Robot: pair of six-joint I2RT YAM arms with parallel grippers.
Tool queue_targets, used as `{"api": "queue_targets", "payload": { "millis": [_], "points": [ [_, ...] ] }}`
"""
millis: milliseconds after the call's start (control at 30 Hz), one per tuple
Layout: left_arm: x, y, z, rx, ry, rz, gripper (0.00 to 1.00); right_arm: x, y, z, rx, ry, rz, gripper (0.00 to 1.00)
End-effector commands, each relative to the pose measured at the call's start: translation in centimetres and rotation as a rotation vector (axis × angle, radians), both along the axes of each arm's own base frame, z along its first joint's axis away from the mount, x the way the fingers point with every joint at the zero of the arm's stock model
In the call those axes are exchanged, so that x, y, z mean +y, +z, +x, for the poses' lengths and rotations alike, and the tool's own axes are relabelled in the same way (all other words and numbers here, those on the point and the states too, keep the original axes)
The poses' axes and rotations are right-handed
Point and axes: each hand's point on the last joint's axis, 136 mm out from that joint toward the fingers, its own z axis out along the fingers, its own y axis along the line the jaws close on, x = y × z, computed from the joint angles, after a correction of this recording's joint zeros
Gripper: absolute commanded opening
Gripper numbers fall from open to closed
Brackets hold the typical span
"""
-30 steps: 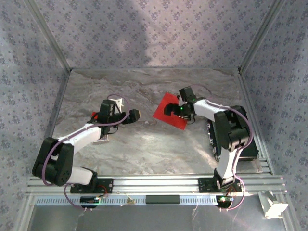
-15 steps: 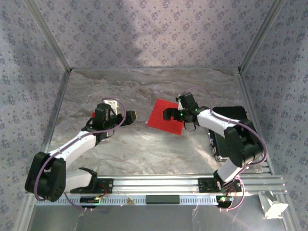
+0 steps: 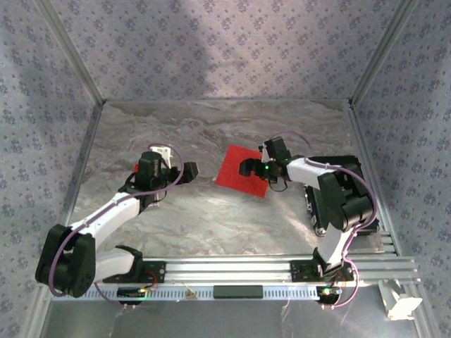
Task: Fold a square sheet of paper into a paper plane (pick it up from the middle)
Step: Move the square sheet of paper to the center of the table.
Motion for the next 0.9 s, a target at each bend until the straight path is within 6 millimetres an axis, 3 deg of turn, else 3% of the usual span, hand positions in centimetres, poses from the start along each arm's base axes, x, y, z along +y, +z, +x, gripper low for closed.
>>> {"api": "queue_targets", "payload": {
  "millis": [0, 333, 567, 867],
  "points": [
    [0.4, 1.3, 0.1, -0.048, 0.041, -0.029, 1.0, 0.8, -1.1, -1.0, 0.048, 0.015, 0.02, 0.94],
    [-0.5, 1.9, -0.1, -0.018, 0.0, -0.067, 1.0, 2.8, -3.2, -5.5, 0.077, 0.126, 0.021, 0.93],
    [-0.4, 3.1, -0.5, -0.014, 0.014, -0.104, 1.0, 4.8, -3.1, -8.5, 0.043, 0.276, 0.042, 0.92],
    [0.2, 2.5, -2.3, 0.143, 0.045, -0.089, 1.0, 5.8, -3.1, -9.6, 0.035, 0.386, 0.034, 0.91]
  ]
}}
